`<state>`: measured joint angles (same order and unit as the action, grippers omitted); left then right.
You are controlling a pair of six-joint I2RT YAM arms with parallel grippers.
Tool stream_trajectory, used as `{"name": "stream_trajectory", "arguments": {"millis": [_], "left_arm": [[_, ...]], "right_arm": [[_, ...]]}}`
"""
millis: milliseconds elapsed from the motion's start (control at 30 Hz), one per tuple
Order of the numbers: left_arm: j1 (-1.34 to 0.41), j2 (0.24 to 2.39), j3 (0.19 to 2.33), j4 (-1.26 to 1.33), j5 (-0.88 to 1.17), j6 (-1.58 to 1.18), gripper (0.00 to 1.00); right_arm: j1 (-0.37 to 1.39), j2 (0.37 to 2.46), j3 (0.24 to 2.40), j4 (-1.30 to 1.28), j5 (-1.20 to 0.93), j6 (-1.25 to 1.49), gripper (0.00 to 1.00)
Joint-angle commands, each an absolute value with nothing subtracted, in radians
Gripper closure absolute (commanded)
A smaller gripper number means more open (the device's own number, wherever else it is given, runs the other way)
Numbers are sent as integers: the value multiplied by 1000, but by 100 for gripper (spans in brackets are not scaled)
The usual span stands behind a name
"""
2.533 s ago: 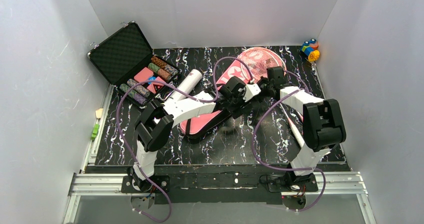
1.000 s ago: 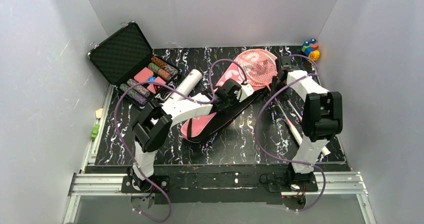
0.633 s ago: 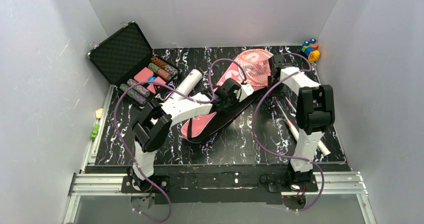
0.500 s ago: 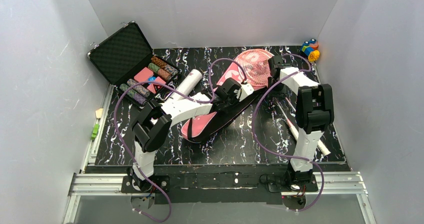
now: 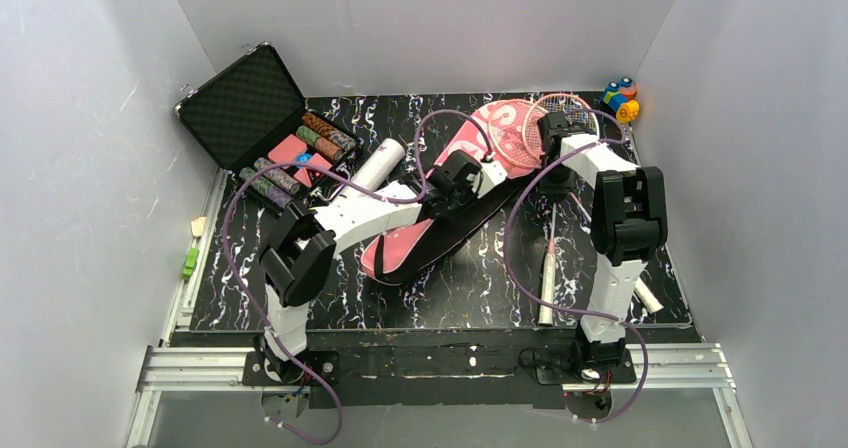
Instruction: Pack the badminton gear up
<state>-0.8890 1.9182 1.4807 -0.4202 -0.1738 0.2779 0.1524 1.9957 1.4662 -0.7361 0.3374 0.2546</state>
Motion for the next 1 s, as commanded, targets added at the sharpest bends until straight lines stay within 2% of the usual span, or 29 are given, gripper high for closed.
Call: {"name": "stream_trajectory", "arguments": {"millis": [0,367,700,967], "left_arm": [[-886,1762,1562,-462,-195,271,100],[-886,1685,1789,-636,-227,311,100],[-861,1608,1707,-637,-274,327,100],[-721,1555,1710,-629,-283,328,100]], "right_arm": [[138,1913,1491,-725,375,286,99],[133,1874,1546,-769,384,305,99],[133,1744,1705,-875,341,307,99],[138,1626,1693,-898,230,302,99]]}}
